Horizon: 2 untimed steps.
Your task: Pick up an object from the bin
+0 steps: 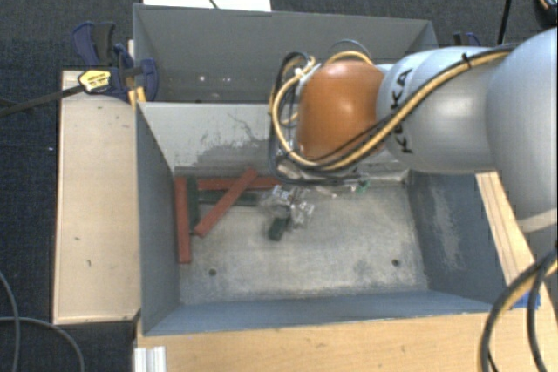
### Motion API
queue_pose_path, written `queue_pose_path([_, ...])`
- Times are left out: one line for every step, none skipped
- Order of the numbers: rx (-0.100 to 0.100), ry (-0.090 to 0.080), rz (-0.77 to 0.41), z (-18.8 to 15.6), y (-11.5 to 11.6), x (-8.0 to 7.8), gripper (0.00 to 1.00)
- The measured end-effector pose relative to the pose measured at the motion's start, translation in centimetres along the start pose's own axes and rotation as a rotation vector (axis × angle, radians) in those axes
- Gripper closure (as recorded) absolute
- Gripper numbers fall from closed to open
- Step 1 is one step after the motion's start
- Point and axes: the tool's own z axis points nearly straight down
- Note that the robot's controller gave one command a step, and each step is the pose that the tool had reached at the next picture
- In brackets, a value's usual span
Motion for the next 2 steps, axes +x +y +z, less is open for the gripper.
queue_pose_path([0.0,0.001,-0.441,0.0,0.3,0.9,1.0])
queue_pose_path([0.005,0.001,-0.718,-16.4,-0.4,5.4,1.0])
